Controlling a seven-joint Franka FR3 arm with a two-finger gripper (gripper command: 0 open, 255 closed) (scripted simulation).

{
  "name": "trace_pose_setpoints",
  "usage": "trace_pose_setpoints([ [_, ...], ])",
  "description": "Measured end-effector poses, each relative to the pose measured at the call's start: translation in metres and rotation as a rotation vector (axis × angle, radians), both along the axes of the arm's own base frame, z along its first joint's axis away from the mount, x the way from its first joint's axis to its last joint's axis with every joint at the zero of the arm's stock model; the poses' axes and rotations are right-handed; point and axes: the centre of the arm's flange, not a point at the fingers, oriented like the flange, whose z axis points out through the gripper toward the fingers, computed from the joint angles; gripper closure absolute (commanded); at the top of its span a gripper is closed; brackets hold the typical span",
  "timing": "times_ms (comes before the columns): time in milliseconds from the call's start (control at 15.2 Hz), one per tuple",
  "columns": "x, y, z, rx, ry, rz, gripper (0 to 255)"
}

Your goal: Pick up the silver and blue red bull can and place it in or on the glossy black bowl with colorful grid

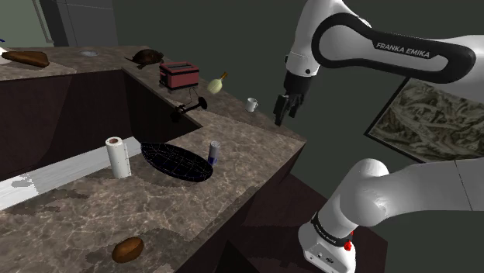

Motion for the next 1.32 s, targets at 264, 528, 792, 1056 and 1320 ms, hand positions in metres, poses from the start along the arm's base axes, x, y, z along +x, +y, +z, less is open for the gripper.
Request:
trace_pose_setpoints([
  [264, 0.018, -0.003, -0.020, 0.001, -0.003, -0.004, 0],
  [528, 0.051, -0.012, -0.058, 0.002, -0.009, -0.012, 0],
  [792, 0.086, -0.019, -0.096, 0.003, -0.018, -0.020, 0],
  [1056, 0.120, -0.024, -0.134, 0.005, -0.026, -0.028, 0],
  [1320, 0.156, -0.034, -0.171, 0.006, -0.034, -0.036, 0],
])
